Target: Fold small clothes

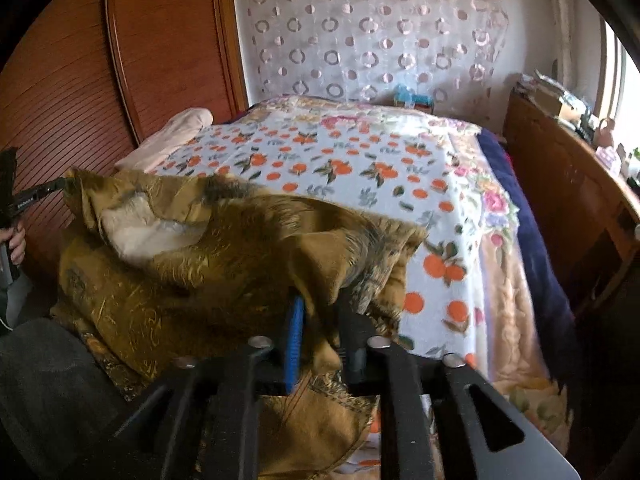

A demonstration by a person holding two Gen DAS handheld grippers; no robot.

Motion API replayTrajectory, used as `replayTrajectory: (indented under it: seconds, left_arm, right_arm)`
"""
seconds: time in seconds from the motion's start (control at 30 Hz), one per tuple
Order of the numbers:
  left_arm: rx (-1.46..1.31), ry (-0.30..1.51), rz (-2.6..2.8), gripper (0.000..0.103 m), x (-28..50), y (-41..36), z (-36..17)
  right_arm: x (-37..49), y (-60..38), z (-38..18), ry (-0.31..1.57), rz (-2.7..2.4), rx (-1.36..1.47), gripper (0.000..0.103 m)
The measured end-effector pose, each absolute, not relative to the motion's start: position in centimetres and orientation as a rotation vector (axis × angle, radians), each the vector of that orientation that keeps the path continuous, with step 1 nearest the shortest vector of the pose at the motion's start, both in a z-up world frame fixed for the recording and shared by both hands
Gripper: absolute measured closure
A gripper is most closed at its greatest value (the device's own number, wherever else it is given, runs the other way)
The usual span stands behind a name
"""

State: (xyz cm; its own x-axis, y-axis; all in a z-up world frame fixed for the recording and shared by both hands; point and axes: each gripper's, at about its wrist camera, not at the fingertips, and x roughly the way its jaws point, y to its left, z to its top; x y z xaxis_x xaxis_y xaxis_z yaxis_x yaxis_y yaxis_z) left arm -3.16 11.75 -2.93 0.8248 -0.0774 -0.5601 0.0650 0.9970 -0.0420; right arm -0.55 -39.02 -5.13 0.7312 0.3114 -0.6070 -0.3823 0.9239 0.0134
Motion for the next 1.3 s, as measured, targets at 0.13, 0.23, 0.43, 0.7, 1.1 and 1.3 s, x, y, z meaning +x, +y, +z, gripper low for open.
replayTrajectory:
  seconds: [0.13, 0.23, 0.43, 0.7, 1.1, 1.3]
  left_arm:
    - [-0.026, 0.571, -0.071, 0.044, -2.3, 12.3, -2.0]
    - [-0.031, 0.569, -0.067, 0.035, -1.0, 12.4, -1.8]
    - [-0.021, 0.579, -0.081, 0.034, 2.8, 11.6, -2.3]
    - [0.015, 0.697, -0.064, 0.034, 8.0, 12.3, -5.6]
    - [0.008, 0.849, -0.044, 0.034, 11.1, 13.8, -10.8]
    - [0.018, 0.895, -0.050, 0.034, 11.7, 13.4, -11.5]
  right_arm:
    - [-0.6, -39.7, -3.9, 0.591, 0.335, -0.105, 0.057]
    - [0.9, -40.0, -3.8, 0.577, 0.297, -0.079, 0.057]
    - [5.2, -39.5, -6.5, 0.617, 0.284, -0.035, 0.057]
    - [11.1, -39.5, -8.8, 0.718, 0.243, -0.011, 0.057]
    - [11.0, -40.1, -7.7, 0.668, 0.207, 0.020, 0.101]
    - [10.8, -39.7, -7.6, 0.676, 0.205, 0.008, 0.101]
